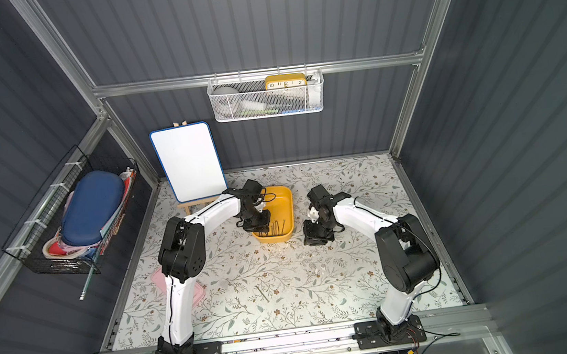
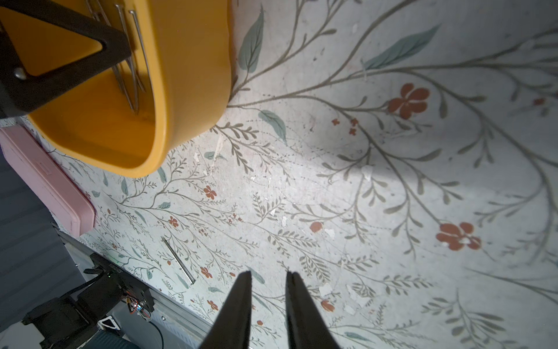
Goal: Put the nails on the desktop into the storage box
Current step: Place the nail in the storage box.
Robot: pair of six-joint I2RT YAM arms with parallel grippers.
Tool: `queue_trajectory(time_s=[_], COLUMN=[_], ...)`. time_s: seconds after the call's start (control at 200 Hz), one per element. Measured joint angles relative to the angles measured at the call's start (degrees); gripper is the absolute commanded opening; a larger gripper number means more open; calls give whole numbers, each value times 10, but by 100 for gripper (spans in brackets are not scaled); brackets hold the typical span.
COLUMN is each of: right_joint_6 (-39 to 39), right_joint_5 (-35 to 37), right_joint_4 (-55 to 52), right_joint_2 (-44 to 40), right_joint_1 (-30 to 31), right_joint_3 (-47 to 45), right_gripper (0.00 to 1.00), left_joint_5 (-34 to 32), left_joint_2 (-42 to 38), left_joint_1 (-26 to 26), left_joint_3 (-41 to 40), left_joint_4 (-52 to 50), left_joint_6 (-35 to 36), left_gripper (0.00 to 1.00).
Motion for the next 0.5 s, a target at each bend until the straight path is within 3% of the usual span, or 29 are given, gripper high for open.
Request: queue_trajectory(time_s=[0.175, 0.315, 0.5], right_joint_6=[0, 0, 0], right_joint_5=[-2, -4, -10], right_joint_4=[0, 0, 3], right_joint_2=[5, 5, 5], right_joint_1=[0, 0, 0], right_joint_3=[3, 3, 3], right_gripper=[25, 25, 25], left_joint_5=[-1, -2, -2], left_joint_2=[-6, -7, -18], left_joint_1=[0, 0, 0], left_joint_3=[-12, -13, -13], left_joint_4=[12, 16, 18], left_joint_6=[0, 0, 0], left_gripper=[0, 17, 28])
